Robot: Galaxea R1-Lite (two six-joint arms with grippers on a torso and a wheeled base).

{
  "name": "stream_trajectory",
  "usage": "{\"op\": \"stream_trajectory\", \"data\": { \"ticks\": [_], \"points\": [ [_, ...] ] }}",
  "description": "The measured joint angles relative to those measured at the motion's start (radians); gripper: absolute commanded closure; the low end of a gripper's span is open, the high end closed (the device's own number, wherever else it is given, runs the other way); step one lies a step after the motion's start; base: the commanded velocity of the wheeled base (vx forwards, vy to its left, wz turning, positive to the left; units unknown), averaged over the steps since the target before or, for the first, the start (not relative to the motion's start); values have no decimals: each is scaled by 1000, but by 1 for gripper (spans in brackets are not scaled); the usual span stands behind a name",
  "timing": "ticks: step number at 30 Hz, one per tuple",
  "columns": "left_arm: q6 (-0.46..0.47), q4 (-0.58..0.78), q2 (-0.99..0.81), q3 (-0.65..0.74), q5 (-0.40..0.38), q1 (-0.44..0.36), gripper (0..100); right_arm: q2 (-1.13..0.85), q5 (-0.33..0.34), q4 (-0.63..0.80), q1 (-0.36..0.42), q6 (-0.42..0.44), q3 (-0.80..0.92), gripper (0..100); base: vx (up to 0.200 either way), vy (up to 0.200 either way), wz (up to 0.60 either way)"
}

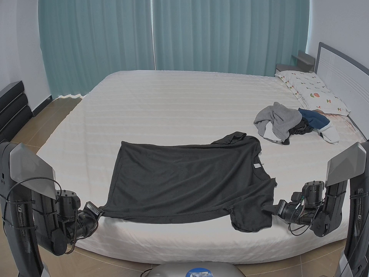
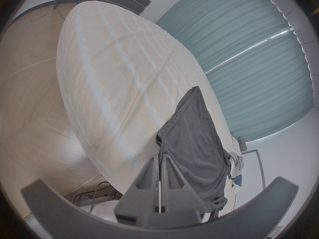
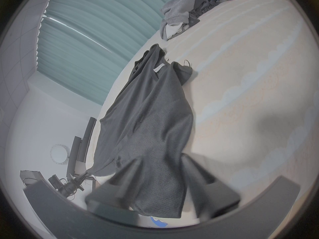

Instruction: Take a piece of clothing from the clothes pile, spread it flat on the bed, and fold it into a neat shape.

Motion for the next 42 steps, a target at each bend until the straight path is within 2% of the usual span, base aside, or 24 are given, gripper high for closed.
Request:
{"op": "stream_trajectory", "data": {
  "ticks": [9, 18, 24, 31, 38, 42],
  "points": [
    [0, 0, 0, 1, -10, 1, 100, -26, -1, 12, -6, -10, 46, 100, 0, 0, 0],
    [6, 0, 0, 5, -11, 2, 100, -128, 0, 116, 1, -24, 115, 100, 0, 0, 0],
    [26, 0, 0, 20, -9, 4, 100, -158, 0, 76, -19, -44, 217, 100, 0, 0, 0],
    [107, 0, -10, 84, 0, 9, 100, -169, 1, -2, -27, -65, 299, 100, 0, 0, 0],
    [141, 0, -19, 94, 6, 33, 100, -206, 1, 114, -32, -84, 308, 100, 0, 0, 0],
    [166, 0, -19, 95, 6, 50, 100, -239, 0, 224, -27, -161, 308, 100, 0, 0, 0]
  ]
}}
